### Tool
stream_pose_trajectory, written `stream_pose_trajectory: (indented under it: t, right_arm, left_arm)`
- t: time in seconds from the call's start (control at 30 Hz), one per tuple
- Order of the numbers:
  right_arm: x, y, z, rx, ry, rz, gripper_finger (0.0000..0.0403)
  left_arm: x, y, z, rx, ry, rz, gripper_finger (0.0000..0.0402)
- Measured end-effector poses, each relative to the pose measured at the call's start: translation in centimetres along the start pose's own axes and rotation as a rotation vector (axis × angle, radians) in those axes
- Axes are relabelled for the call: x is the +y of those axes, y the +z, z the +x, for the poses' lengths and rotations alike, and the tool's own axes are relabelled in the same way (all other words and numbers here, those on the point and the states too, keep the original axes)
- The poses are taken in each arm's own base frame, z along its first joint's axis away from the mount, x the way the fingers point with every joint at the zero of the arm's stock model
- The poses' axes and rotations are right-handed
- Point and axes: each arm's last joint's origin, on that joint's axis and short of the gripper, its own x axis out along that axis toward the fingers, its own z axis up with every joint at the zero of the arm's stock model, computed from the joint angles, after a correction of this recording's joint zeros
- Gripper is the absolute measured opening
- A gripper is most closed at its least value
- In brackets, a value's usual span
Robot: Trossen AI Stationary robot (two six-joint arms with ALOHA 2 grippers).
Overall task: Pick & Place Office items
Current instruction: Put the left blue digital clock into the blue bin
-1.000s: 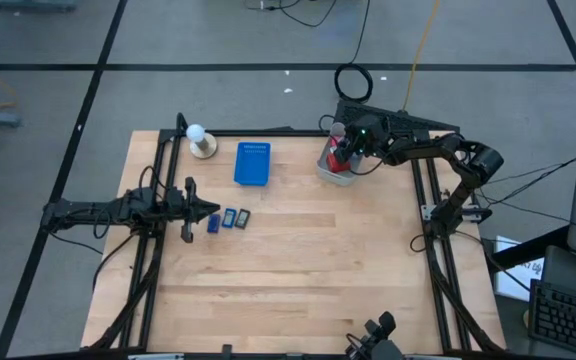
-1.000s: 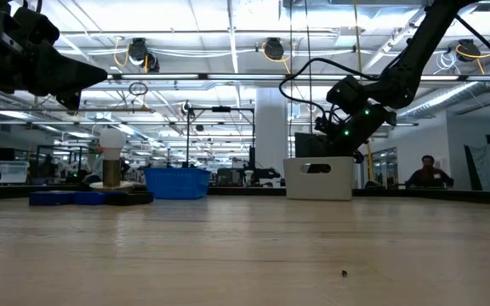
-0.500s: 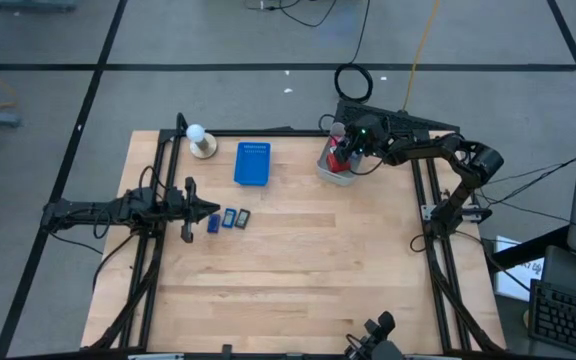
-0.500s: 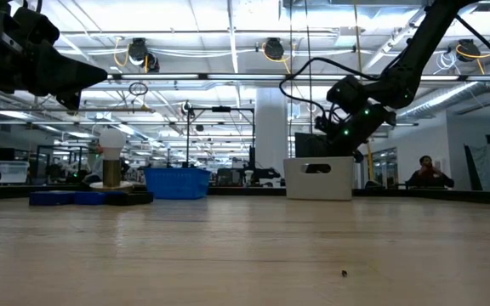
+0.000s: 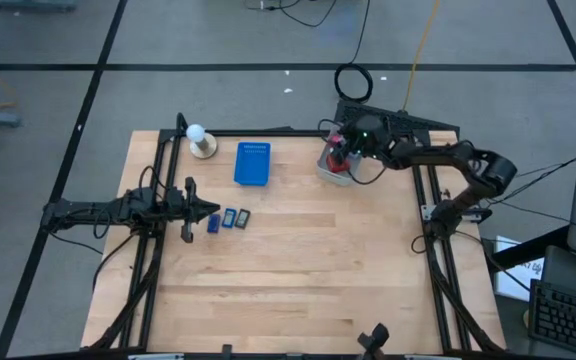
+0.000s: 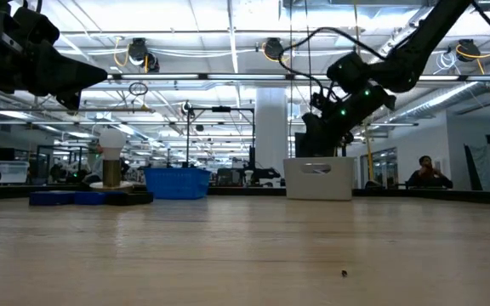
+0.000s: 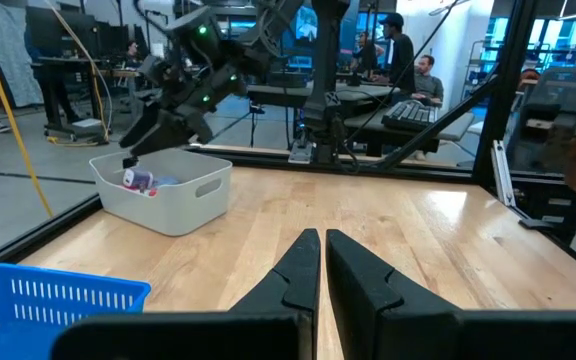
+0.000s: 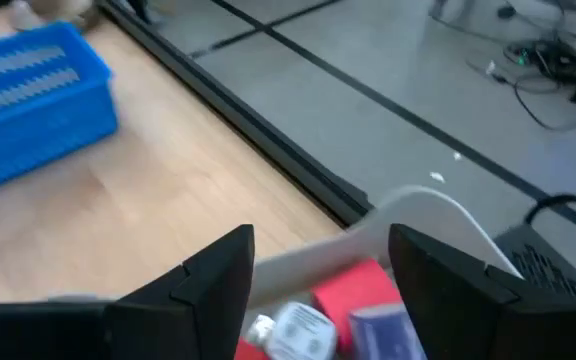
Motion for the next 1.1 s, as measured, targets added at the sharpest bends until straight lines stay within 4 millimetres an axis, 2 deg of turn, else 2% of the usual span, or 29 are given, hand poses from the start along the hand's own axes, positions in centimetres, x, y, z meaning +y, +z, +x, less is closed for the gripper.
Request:
stream_pose_trajectory:
  t: [0.5,0.77,1.1]
  right_arm:
    - [5.3,2.8,-3.4,-0.157,0.156,-0.125,0.0222]
    - [8.0,4.1,-7.4,-0.206,0.265,-0.164,0.0222]
    - [11.8,3.8,-12.5,-0.186,0.452,-0.23,0.0222]
  left_arm:
    - [0.0,0.0,0.0,0.0,0.0,0.0,0.0021]
    - [0.0,0.0,0.0,0.0,0.0,0.0,0.0021]
    - [0.0,0.0,0.0,0.0,0.0,0.0,0.0021]
